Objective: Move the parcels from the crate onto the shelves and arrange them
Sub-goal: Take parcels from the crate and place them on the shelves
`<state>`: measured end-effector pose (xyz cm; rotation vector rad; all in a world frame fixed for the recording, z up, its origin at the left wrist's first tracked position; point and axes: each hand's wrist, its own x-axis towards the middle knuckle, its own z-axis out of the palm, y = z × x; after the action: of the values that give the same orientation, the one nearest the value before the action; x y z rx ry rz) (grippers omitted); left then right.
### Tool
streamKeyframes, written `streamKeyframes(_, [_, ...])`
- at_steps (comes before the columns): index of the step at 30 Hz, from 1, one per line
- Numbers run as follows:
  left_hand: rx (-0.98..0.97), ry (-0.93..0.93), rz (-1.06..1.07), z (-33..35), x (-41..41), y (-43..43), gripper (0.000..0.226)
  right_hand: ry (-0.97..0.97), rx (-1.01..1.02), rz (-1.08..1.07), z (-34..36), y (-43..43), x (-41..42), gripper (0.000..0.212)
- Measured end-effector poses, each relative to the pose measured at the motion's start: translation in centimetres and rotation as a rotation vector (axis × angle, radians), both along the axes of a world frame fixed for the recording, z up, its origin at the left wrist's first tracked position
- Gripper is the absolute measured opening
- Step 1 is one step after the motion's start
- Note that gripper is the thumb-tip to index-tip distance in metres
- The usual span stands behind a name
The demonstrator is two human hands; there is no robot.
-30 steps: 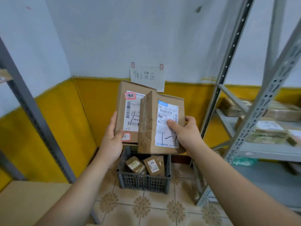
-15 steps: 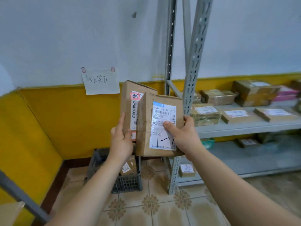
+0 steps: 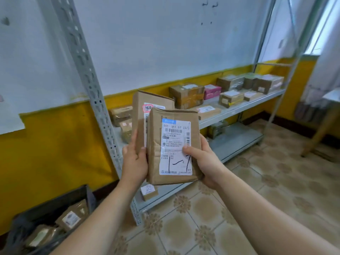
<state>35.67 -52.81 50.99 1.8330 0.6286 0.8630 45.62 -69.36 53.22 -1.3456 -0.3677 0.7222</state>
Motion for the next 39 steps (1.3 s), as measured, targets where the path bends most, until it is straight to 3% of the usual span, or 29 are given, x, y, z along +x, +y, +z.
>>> streamKeyframes(4, [-0.026, 0.04, -0.085, -0.2, 4.9, -1.4, 0.058, 0.01, 0.034, -0.238, -0.7, -3.5, 4.2, 0.057])
streamKeyframes(9, [-0.04, 0.05, -0.169, -0.7, 11.8, -1.0, 0.056, -0.03, 0.043, -0.495, -1.3, -6.0, 10.4, 0.059])
streamKeyframes(16, [-0.236, 0.012, -0.298, -1.2, 22.7, 2.0, 0.054, -0.096, -0.061, -0.714, -0.8, -5.8, 20.0, 0.073])
streamKeyframes(21, [-0.296, 0.038, -0.44, -1.3, 29.4, 1.7, 0.06, -0.112, -0.106, -0.803, -1.4, -6.7, 24.5, 0.074])
streamKeyframes(24, [-0.276, 0.035, -0.474, -1.2, 32.0, 0.3, 0.051, -0.096, -0.116, -0.829, -1.7, -8.2, 26.7, 0.074])
streamKeyframes(28, [-0.219, 0.045, -0.54, -1.5, 35.6, -1.3, 0.06, -0.107, -0.141, -0.824, -2.1, -10.4, 30.2, 0.074])
streamKeyframes(39, [-0.225, 0.075, -0.453, -2.1, 45.8, -10.1, 0.063, -0.128, -0.148, -0.727, -2.4, -19.6, 42.9, 0.069])
